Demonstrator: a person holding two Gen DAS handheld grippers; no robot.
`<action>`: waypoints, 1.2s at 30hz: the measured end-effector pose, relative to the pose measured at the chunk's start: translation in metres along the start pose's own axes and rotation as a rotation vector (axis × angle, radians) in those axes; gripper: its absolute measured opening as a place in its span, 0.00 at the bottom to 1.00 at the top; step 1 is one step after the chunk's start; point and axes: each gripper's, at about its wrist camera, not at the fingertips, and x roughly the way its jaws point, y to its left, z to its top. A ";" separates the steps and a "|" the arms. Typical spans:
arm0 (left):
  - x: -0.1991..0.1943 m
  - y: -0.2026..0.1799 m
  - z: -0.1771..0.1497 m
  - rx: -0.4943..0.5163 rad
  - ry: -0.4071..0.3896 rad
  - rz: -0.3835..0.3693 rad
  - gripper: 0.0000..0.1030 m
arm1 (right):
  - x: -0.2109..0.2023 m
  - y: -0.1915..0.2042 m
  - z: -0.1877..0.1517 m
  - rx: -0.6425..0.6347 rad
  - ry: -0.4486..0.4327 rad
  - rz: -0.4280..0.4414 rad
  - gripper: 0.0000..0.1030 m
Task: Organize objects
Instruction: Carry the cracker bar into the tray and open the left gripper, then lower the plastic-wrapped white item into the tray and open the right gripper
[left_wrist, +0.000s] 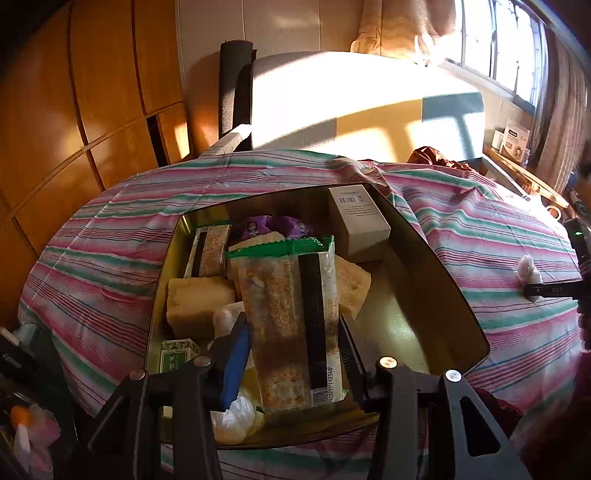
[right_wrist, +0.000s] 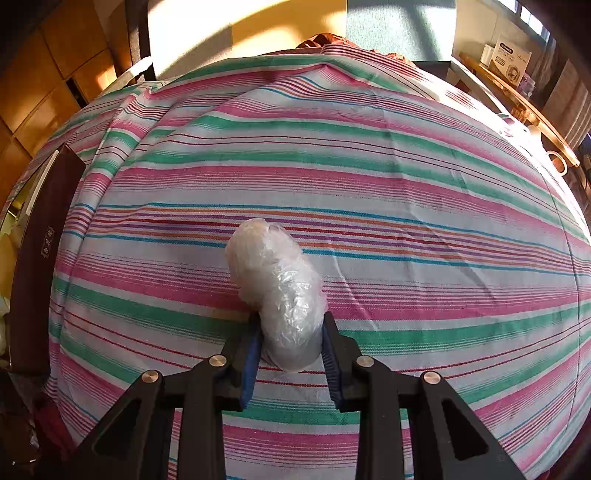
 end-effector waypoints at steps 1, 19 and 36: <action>0.003 0.000 -0.001 -0.003 0.007 -0.002 0.46 | 0.000 0.000 0.000 -0.002 0.000 -0.001 0.29; 0.035 0.013 -0.005 -0.104 0.060 -0.097 0.67 | 0.000 0.000 0.003 -0.012 -0.002 -0.009 0.29; -0.027 0.049 -0.004 -0.155 -0.079 0.077 0.89 | -0.078 0.122 -0.006 -0.162 -0.181 0.194 0.28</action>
